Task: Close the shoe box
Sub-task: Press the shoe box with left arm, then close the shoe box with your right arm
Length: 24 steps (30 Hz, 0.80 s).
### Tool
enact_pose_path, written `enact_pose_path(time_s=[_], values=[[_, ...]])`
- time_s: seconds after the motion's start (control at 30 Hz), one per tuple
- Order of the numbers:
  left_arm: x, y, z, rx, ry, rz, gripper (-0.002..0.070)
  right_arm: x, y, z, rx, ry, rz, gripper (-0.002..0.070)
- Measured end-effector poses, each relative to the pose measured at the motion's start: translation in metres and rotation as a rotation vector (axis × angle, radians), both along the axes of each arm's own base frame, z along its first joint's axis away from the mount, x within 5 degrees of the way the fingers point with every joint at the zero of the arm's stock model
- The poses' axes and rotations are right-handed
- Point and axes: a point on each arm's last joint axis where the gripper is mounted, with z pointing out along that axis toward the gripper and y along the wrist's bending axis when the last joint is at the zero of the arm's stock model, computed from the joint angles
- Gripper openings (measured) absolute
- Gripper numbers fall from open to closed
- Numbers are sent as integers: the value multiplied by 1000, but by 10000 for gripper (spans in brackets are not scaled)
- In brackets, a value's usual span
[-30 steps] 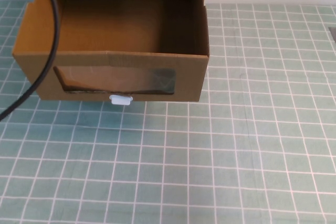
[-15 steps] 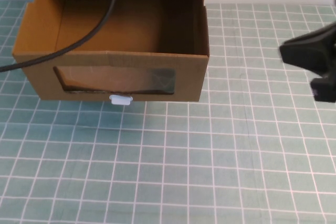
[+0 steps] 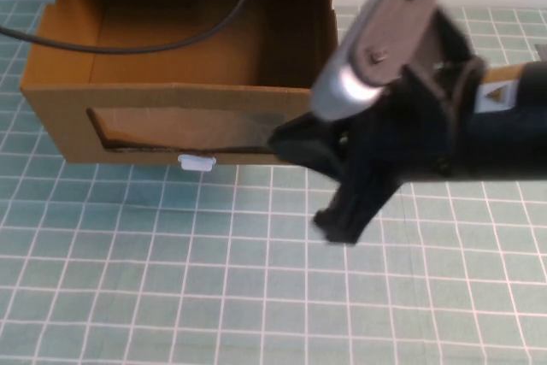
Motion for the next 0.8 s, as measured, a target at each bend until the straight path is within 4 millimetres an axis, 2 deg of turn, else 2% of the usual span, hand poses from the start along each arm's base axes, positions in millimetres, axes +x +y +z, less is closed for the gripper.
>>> enact_pose_path(time_s=[0.27, 0.4, 0.5, 0.6, 0.8], values=[[20, -8, -16, 13, 107, -60, -5, -1, 51, -31, -131, -146, 112, -14], [25, -4, -20, 6, 128, -41, -5, 0, 71, -50, -185, -111, 71, -14], [27, 0, -21, -5, 133, -31, -5, 6, 83, -62, -272, -87, 3, -14], [28, 1, -18, -48, 138, -29, -5, 12, 92, -73, -364, -150, -37, -14], [29, 0, -10, -88, 107, -21, -5, 14, 103, -77, -342, -203, -41, -14]])
